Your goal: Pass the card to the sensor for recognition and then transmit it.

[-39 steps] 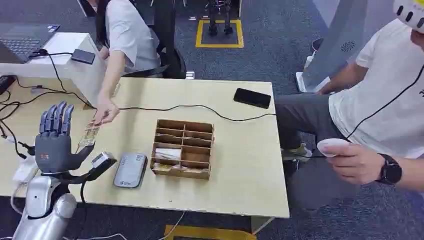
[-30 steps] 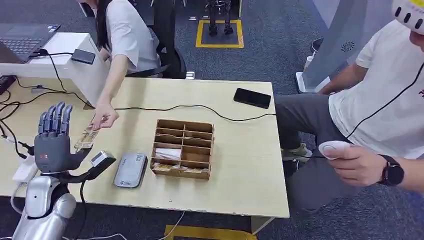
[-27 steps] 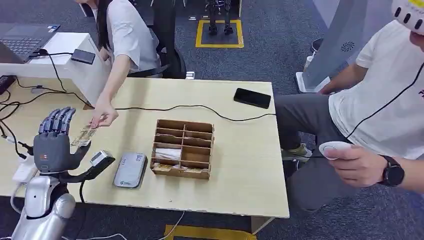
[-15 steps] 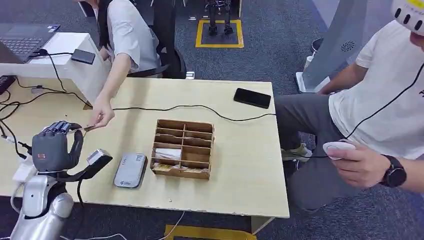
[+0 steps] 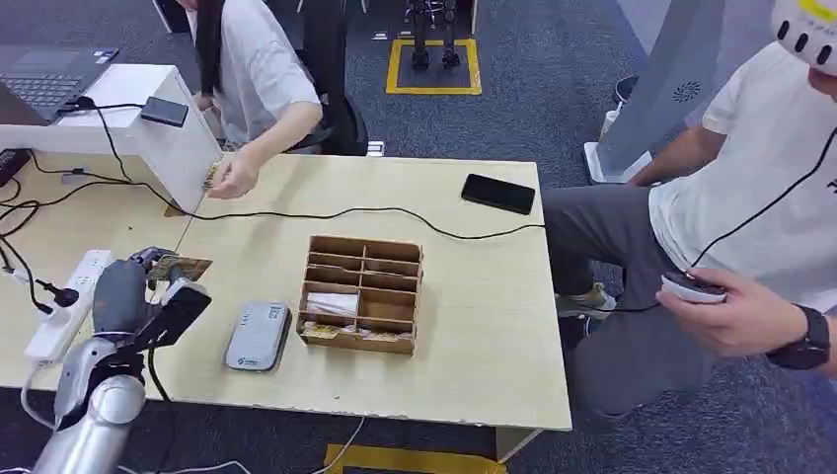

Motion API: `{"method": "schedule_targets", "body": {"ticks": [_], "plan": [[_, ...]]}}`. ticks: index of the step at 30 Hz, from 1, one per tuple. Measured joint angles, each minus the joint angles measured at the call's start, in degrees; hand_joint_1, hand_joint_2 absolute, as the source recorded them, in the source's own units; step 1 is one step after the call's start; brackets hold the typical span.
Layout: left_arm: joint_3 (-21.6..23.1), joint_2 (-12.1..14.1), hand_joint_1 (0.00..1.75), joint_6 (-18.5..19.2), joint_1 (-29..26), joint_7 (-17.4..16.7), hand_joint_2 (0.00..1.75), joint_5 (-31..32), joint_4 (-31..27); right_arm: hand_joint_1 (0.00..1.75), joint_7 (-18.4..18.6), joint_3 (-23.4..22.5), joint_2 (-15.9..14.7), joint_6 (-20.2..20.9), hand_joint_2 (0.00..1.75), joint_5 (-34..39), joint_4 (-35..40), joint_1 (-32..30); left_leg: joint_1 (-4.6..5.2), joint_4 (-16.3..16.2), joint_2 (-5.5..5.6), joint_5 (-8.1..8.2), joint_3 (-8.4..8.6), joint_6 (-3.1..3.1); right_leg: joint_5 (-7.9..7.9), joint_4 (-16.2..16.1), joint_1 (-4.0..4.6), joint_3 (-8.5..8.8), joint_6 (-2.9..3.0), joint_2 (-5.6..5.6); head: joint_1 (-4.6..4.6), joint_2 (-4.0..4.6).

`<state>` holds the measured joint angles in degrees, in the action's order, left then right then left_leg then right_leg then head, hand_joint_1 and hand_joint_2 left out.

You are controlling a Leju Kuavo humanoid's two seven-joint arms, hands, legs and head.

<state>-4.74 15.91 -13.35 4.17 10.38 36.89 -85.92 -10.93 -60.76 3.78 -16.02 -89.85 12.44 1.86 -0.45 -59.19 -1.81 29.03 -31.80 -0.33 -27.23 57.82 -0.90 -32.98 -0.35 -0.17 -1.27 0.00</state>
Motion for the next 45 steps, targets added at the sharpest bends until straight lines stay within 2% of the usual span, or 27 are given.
{"method": "schedule_targets", "body": {"ticks": [2,8,12,17,22,27,32,36,45], "plan": [[0.00,-0.35,1.75,5.66,0.00,-1.48,1.75,-5.82,-0.42,0.00,0.24,-0.02,0.07,-0.18,1.75,0.50,0.00,-0.02,0.01,0.00,0.00,0.00,0.00,0.00,0.00,0.00,-0.01,0.00,0.00,0.00,-0.02,0.00],[0.00,-0.92,1.75,15.06,-2.16,-2.49,1.75,-18.27,-2.58,0.00,0.39,-0.44,0.24,-0.26,1.75,0.70,0.00,-0.25,0.00,0.00,-0.02,0.02,-0.01,-0.01,-0.01,0.00,0.00,-0.01,0.00,0.01,0.02,0.00],[0.00,-0.90,1.75,18.28,-5.84,-2.90,1.75,-22.46,-5.24,0.00,0.46,-0.83,0.26,-0.46,1.75,0.70,0.00,-0.51,0.00,0.01,-0.04,0.03,-0.03,-0.02,-0.03,0.00,0.00,-0.03,0.01,0.04,0.00,0.00],[0.07,-0.26,1.75,21.19,-9.12,-6.00,1.75,-24.78,-8.57,0.00,0.96,-1.18,0.31,-1.16,1.75,0.72,0.00,-0.59,0.00,0.01,-0.02,0.03,-0.04,-0.02,-0.05,0.00,0.00,-0.04,0.00,0.02,0.02,0.00],[1.88,0.72,1.75,20.03,-10.07,-8.68,1.75,-18.15,-9.44,0.00,0.96,-1.73,0.46,-1.20,1.75,0.70,0.00,-0.58,0.00,0.00,0.00,0.03,-0.03,-0.02,-0.05,0.00,0.00,-0.02,-0.01,-0.02,0.02,0.00],[4.94,0.37,1.75,16.29,-9.78,-10.77,1.75,-11.40,-8.70,0.00,0.98,-1.75,0.74,-1.18,1.75,0.44,0.00,-0.54,0.01,0.00,0.00,0.03,-0.01,-0.02,-0.04,0.00,0.00,-0.02,0.00,-0.01,0.02,0.00],[7.15,-2.09,1.75,12.99,-8.33,-11.89,1.75,-9.65,-6.95,0.00,1.40,-1.73,0.92,-1.18,1.75,-0.31,0.00,-0.48,0.02,0.00,0.00,0.03,-0.03,-0.03,-0.04,-0.01,-0.02,-0.02,-0.01,-0.01,0.02,0.00],[8.15,-3.85,1.75,11.75,-6.63,-12.04,1.75,-9.35,-5.36,0.00,1.49,-1.73,1.03,-1.16,1.75,-0.28,0.00,-0.51,0.03,0.00,0.02,0.03,-0.03,-0.03,-0.04,-0.01,-0.02,-0.02,-0.01,-0.03,0.02,0.00],[8.33,-6.47,1.75,7.60,-3.90,-12.78,1.75,-6.35,-2.01,0.00,1.62,-1.14,1.03,-0.98,1.75,-0.31,0.00,-0.41,0.02,0.00,-0.02,0.03,-0.02,-0.03,-0.02,-0.01,-0.01,-0.02,0.00,0.00,0.00,0.00]]}}
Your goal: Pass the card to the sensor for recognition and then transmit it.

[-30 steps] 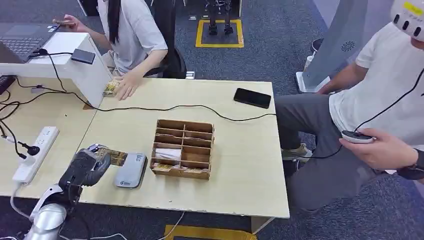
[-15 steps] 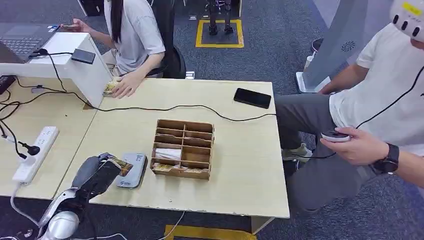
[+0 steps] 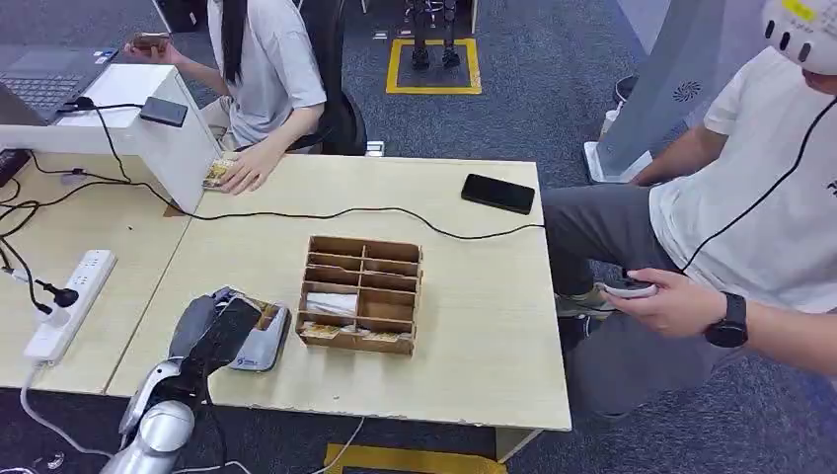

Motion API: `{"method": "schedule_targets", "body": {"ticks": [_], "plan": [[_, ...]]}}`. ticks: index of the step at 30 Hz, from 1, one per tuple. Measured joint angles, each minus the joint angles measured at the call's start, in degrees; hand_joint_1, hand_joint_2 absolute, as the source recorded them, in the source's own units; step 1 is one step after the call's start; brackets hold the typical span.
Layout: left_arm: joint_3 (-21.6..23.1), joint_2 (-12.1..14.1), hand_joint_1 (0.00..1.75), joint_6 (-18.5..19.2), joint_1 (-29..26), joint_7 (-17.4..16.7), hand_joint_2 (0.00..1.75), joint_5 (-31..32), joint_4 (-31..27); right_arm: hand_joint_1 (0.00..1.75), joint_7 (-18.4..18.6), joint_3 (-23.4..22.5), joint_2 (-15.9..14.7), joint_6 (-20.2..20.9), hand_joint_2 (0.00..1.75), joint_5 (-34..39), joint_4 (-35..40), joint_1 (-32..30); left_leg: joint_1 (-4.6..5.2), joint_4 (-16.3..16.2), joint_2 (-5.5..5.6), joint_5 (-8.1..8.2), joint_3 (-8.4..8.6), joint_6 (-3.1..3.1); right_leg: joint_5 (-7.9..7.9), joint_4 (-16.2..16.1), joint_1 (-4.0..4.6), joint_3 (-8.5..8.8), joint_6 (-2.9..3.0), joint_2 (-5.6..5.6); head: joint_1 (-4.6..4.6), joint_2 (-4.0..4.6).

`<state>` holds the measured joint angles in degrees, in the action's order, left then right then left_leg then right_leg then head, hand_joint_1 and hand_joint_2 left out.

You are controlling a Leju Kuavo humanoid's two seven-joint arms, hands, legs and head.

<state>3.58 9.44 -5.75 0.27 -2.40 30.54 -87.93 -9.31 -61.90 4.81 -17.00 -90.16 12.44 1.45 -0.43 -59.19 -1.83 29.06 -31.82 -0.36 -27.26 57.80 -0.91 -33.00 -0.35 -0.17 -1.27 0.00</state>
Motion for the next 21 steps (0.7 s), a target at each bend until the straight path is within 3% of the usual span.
{"method": "schedule_targets", "body": {"ticks": [11,21], "plan": [[0.02,-2.10,1.75,-3.45,-0.61,-0.50,1.75,4.00,4.15,0.00,-0.09,1.75,0.00,-0.02,1.75,0.02,0.00,0.08,0.00,0.00,0.01,0.01,-0.04,-0.01,0.00,0.00,0.00,0.00,0.00,-0.01,0.00,0.00],[-2.73,-3.13,1.75,-5.70,-1.46,-0.92,1.75,7.76,6.27,0.00,-0.07,2.51,-0.02,0.02,1.75,0.02,0.00,0.05,-0.01,0.01,0.03,0.00,-0.01,-0.01,0.00,0.00,0.00,0.04,0.00,-0.02,0.00,0.00]]}}
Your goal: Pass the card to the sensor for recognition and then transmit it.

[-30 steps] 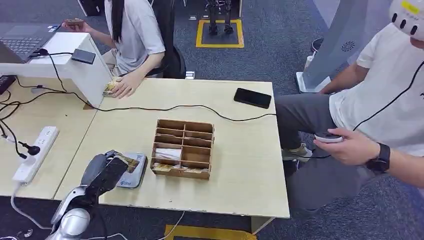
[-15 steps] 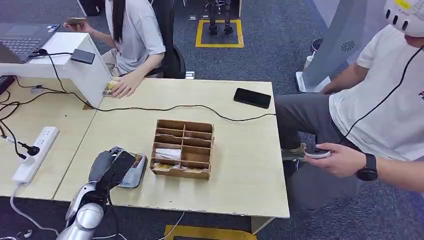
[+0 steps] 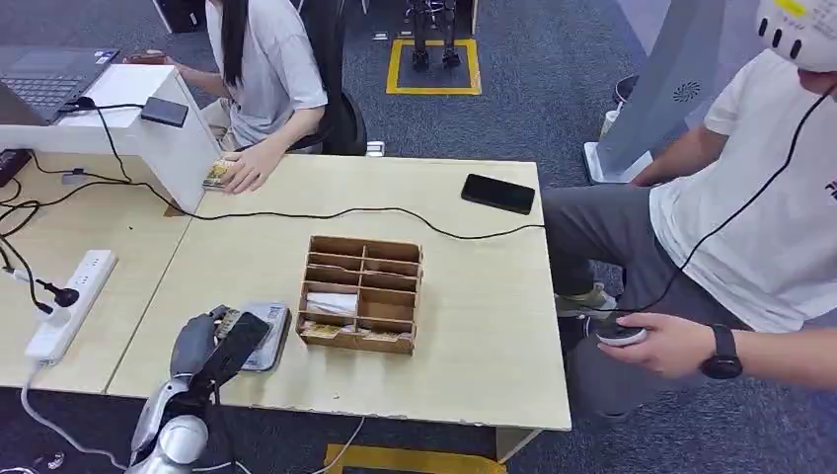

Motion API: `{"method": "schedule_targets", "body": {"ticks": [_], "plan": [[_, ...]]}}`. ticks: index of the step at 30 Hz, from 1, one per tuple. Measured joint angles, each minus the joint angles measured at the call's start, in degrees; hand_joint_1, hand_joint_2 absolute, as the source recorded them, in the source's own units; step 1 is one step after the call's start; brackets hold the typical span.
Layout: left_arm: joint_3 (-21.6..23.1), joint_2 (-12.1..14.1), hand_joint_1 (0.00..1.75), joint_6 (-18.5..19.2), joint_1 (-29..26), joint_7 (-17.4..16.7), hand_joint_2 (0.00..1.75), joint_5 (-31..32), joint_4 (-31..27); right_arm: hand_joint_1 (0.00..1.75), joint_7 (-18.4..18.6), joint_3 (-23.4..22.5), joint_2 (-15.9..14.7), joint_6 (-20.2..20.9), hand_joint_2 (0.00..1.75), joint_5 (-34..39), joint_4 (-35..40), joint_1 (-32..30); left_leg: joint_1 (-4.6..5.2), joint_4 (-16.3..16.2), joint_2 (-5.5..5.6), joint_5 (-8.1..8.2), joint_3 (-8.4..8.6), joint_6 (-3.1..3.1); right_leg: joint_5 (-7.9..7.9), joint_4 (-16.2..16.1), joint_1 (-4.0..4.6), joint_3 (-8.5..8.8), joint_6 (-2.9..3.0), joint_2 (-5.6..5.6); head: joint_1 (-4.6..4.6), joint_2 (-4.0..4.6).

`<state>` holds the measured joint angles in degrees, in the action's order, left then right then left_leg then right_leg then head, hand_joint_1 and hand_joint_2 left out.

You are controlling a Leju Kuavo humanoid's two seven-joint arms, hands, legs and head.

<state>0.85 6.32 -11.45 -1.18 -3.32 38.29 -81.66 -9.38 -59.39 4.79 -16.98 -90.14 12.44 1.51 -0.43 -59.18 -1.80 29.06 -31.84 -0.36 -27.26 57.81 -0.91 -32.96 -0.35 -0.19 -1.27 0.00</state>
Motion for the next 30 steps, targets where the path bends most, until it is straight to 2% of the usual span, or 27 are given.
{"method": "schedule_targets", "body": {"ticks": [18,27,30], "plan": [[-6.67,-2.01,1.75,-2.38,-0.87,1.05,1.75,4.02,4.13,0.00,-0.55,1.20,0.00,-0.17,1.75,0.00,0.00,0.05,0.00,0.00,0.01,0.00,0.06,0.00,0.00,0.00,0.00,0.09,0.00,-0.01,0.00,0.00],[-8.18,-3.41,1.75,-3.48,-0.70,1.33,1.75,4.13,6.04,0.00,-0.59,1.20,0.02,-0.18,1.75,0.00,0.00,0.06,0.00,0.01,0.01,0.00,0.09,0.00,0.00,0.00,0.00,0.11,0.00,-0.01,0.00,0.00],[-8.70,-3.87,1.75,-3.54,-0.57,2.45,1.75,4.09,6.54,0.00,-0.57,1.20,0.02,-0.20,1.75,0.00,0.00,0.07,0.00,0.01,0.01,0.00,0.10,0.00,0.00,0.00,0.00,0.12,0.00,-0.02,0.00,0.00]]}}
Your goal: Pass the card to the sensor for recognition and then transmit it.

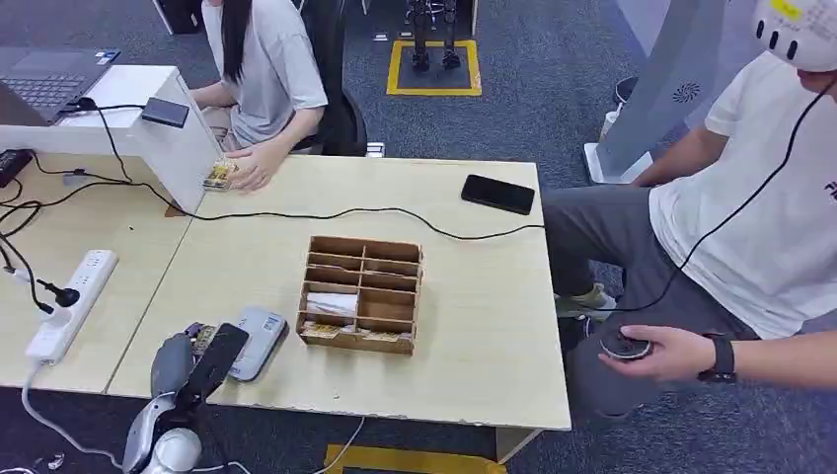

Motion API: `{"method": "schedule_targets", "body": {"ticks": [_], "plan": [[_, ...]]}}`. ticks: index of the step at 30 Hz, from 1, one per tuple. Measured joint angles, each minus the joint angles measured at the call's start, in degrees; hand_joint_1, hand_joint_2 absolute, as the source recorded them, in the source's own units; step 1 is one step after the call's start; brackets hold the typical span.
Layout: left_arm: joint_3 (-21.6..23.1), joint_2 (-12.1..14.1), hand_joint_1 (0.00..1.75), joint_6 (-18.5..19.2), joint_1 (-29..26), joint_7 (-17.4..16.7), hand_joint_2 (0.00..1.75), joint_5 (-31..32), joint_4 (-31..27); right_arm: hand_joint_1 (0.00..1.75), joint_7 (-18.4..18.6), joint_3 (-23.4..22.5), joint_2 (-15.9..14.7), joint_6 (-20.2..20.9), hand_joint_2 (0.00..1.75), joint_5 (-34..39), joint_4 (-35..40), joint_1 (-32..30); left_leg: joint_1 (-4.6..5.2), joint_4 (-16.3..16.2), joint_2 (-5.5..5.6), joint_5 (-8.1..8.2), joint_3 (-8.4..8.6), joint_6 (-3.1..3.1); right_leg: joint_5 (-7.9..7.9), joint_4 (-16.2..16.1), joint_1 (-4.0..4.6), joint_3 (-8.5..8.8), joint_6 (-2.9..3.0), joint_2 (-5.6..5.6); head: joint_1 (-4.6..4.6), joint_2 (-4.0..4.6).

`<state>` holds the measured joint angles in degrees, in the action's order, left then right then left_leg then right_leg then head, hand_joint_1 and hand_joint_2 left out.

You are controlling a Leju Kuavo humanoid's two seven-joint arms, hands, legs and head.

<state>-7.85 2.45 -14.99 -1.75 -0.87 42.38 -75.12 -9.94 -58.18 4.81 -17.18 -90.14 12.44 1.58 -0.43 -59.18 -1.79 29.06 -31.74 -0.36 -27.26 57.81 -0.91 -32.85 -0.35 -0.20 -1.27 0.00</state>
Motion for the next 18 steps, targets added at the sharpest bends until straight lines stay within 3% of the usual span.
{"method": "schedule_targets", "body": {"ticks": [4,7,9,11,16,18], "plan": [[-0.94,-0.83,1.75,1.55,0.01,2.32,1.75,-3.55,0.26,0.00,0.15,0.00,0.00,-0.07,1.75,0.00,0.00,0.01,0.00,0.00,0.00,0.00,0.01,0.00,0.00,0.00,0.00,0.01,0.00,0.00,0.00,0.00],[-3.48,-2.51,1.75,9.15,-0.13,6.92,1.75,-21.97,-0.02,0.00,0.15,0.02,0.00,-0.61,1.75,0.00,0.00,0.00,0.01,0.00,0.02,0.00,0.01,0.00,0.00,0.00,-0.01,0.02,0.00,-0.03,0.02,0.00],[-5.03,-3.35,1.75,11.04,-0.30,8.40,1.75,-29.83,-0.61,0.00,0.13,0.09,0.00,-0.94,1.75,0.00,0.00,0.00,0.01,0.00,0.02,0.00,0.00,0.00,0.00,0.00,-0.01,0.02,0.00,-0.03,0.02,0.00],[-5.49,-3.43,1.75,10.95,-0.82,9.27,1.75,-36.73,-1.72,0.00,0.02,0.11,0.00,-1.07,1.75,0.00,0.00,-0.02,0.00,0.00,0.01,0.00,0.01,0.00,0.00,0.00,0.00,-0.01,0.00,-0.01,0.02,0.00],[-5.64,-3.48,1.75,10.23,-1.24,11.11,1.75,-43.24,-3.76,0.00,0.02,0.11,-0.02,-1.09,1.75,0.00,0.00,0.00,0.00,0.00,0.04,-0.01,-0.01,0.00,0.00,0.00,0.00,-0.02,0.00,-0.05,0.00,0.00],[-5.68,-3.57,1.75,8.12,-1.07,12.63,1.75,-48.05,-5.28,0.00,0.06,0.15,-0.02,-1.11,1.75,0.00,0.00,0.00,-0.01,-0.01,0.04,-0.01,-0.03,0.00,0.00,0.00,0.01,-0.05,0.00,-0.04,0.00,0.00]]}}
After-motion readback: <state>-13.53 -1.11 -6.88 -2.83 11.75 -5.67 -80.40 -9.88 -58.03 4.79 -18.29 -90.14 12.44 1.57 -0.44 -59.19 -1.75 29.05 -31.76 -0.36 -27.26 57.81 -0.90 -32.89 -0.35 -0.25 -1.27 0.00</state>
